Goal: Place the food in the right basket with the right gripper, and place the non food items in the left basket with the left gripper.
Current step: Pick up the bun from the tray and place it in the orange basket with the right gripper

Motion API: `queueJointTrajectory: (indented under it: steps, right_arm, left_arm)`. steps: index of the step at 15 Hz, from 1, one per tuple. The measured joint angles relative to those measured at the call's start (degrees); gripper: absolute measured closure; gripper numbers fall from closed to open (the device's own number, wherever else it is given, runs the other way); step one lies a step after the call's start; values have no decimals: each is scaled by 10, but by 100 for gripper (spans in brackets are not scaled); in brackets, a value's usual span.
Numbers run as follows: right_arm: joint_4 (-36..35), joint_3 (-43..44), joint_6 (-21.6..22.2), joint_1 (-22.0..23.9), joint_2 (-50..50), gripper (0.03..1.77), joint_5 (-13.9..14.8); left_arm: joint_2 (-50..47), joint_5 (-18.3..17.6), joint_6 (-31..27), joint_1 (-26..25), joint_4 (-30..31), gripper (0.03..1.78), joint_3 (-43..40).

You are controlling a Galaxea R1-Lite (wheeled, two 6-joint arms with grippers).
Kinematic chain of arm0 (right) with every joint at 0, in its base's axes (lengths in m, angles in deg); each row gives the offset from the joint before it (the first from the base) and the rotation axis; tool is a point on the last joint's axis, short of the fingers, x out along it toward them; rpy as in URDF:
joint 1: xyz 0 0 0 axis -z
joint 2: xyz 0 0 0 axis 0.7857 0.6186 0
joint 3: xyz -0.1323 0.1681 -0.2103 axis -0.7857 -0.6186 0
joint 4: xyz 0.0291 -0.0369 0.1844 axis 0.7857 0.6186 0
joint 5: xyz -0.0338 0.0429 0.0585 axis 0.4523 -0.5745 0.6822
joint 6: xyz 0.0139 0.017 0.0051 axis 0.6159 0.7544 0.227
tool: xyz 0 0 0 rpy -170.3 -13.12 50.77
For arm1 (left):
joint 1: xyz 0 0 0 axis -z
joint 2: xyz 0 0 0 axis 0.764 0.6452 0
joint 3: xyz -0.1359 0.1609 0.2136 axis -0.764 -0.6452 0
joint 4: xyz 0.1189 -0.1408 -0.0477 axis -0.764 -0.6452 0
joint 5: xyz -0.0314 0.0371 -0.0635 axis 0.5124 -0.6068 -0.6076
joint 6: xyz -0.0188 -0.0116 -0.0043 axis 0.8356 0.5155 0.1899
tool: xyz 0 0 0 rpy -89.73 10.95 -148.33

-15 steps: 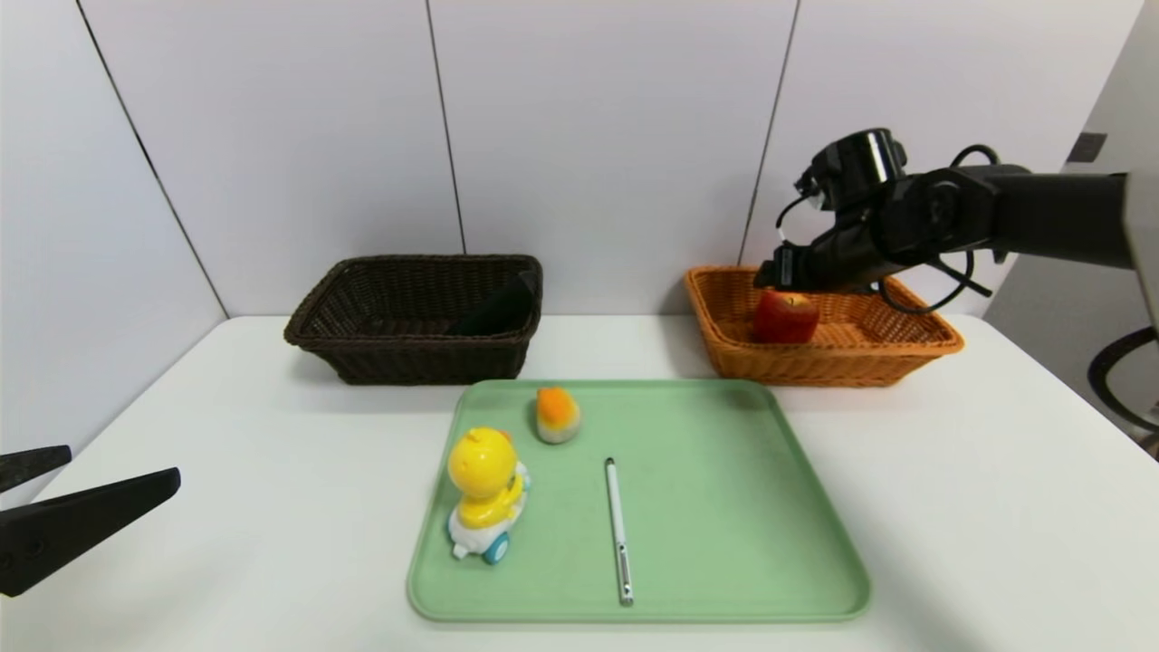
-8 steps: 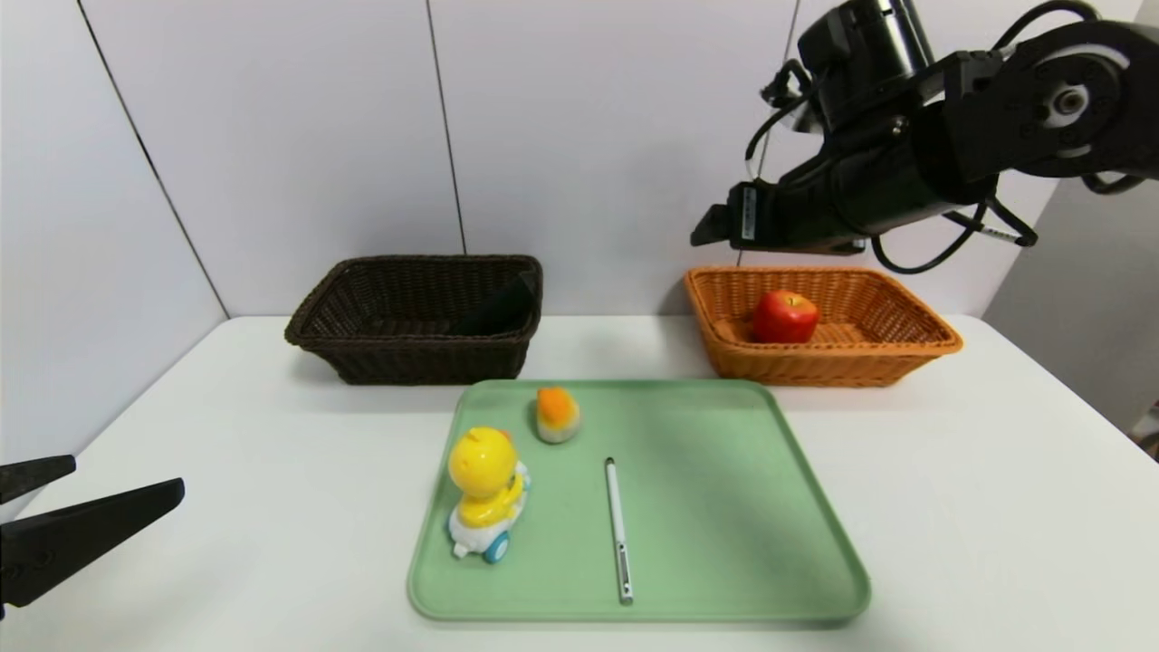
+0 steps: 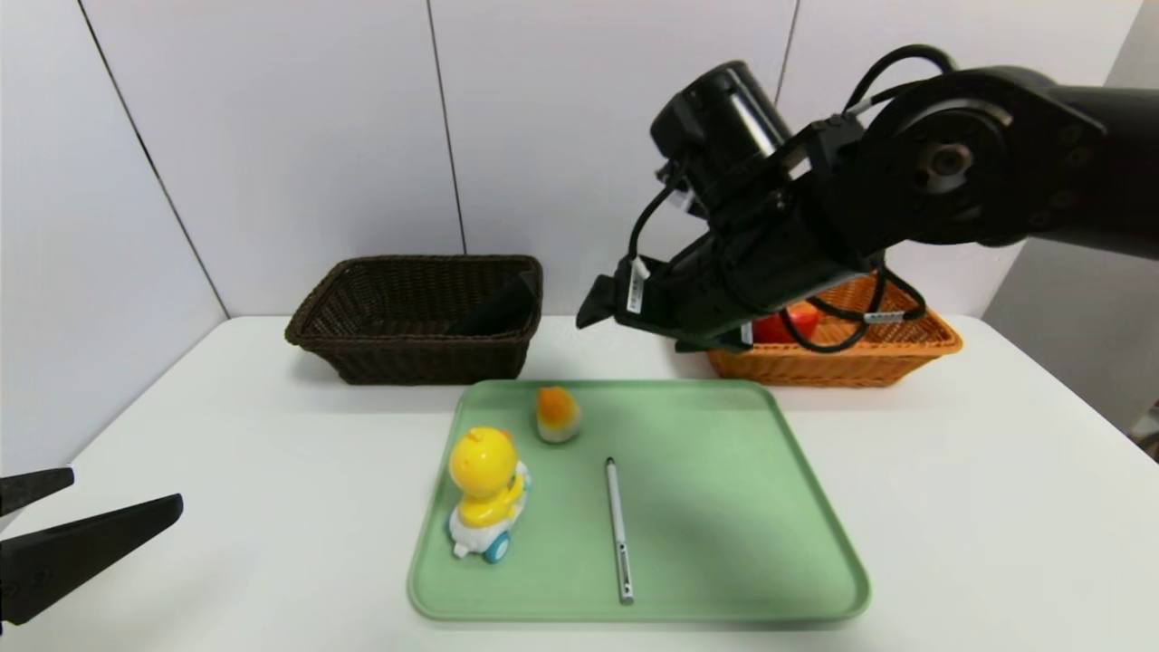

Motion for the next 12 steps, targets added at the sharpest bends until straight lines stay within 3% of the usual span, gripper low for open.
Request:
queueJointTrajectory:
  steps: [6, 12]
  right_arm:
    - [-7, 1, 26, -15, 73, 11, -22]
    - [-57, 1, 15, -43, 113, 11, 3]
  left_arm:
    - [-1, 0, 0, 0, -12, 12, 0]
    - [-5, 0, -1, 0, -20, 12, -5]
